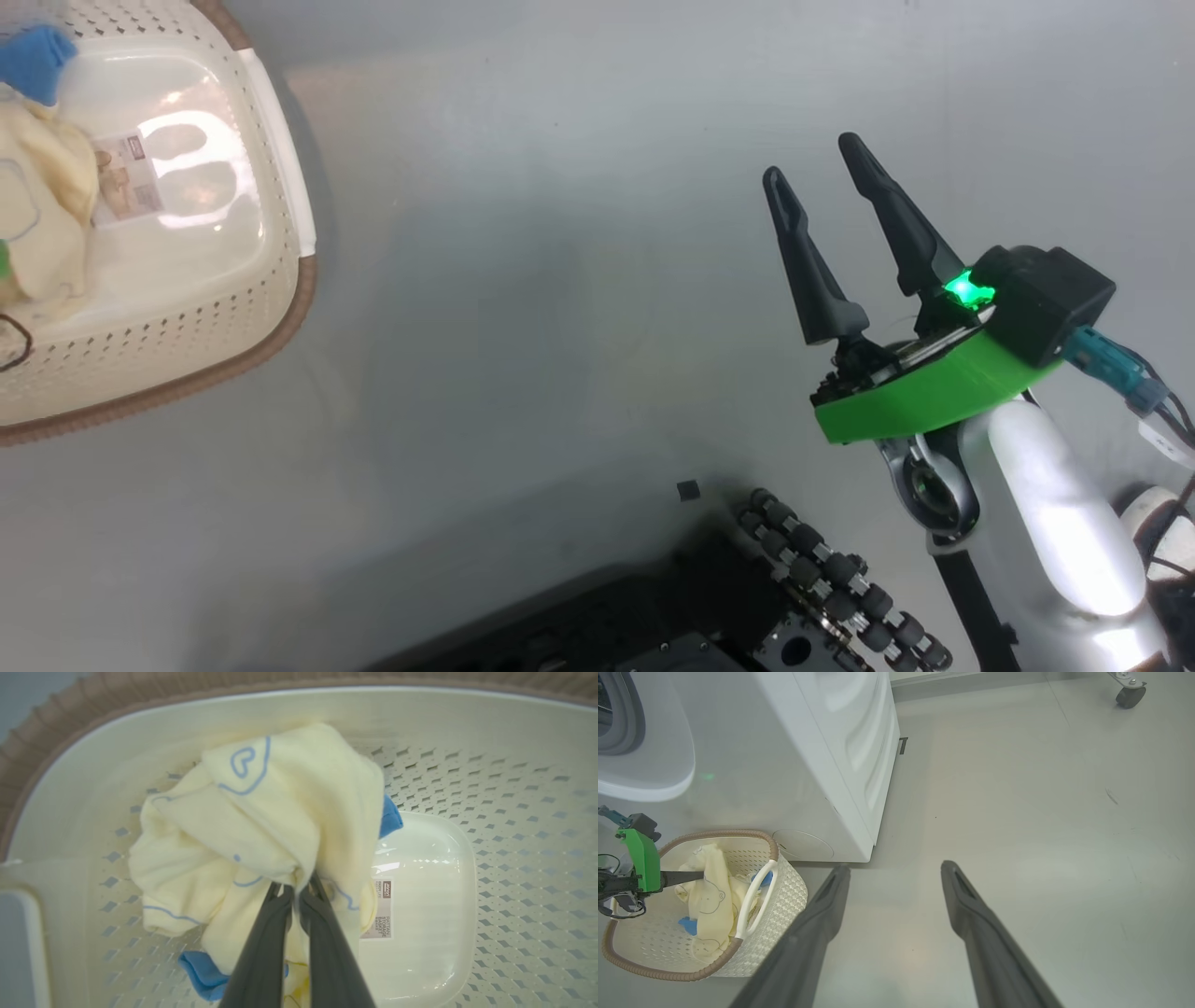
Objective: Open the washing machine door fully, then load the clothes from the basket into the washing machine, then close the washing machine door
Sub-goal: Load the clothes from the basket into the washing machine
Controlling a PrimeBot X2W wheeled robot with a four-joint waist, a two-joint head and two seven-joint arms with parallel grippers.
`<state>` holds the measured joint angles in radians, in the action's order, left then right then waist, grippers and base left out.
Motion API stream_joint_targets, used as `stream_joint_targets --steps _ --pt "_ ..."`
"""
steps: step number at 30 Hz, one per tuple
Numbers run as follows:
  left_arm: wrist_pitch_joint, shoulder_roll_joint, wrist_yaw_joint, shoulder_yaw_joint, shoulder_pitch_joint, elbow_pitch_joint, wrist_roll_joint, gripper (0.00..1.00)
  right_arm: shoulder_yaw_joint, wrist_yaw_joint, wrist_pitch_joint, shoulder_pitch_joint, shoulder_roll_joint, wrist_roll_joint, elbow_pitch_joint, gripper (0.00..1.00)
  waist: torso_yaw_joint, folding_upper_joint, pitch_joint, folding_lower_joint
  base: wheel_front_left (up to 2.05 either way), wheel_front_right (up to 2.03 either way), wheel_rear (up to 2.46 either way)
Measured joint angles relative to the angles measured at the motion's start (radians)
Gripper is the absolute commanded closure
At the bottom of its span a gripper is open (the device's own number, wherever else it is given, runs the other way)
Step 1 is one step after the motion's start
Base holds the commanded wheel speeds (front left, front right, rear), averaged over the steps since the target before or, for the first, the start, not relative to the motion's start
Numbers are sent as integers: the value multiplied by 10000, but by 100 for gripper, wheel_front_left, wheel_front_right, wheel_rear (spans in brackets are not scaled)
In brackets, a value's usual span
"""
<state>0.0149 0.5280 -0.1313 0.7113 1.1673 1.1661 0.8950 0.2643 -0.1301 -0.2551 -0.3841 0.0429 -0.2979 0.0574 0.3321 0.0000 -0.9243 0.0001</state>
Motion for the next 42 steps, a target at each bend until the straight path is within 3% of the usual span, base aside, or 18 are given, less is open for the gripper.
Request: stream_joint_targets --steps 17,29,34,42 --pt "-1737 -326 0 1093 -1970 -1260 1034 100 -374 0 2 25 4 372 583 0 -650 0 1998 -2 0 0 0" --pt "-2621 -119 0 1442 -2637 -1822 930 100 -418 0 0 254 6 441 947 0 -1168 1 3367 -2 0 0 0" --pt "-2623 184 59 349 -2991 -2736 50 100 -437 0 0 495 8 441 1080 0 -1345 1 3864 -2 0 0 0" --pt "-2623 184 483 -1350 -4547 -4614 -1693 100 -414 0 0 593 12 437 1271 0 -1522 1 4573 -2 0 0 0"
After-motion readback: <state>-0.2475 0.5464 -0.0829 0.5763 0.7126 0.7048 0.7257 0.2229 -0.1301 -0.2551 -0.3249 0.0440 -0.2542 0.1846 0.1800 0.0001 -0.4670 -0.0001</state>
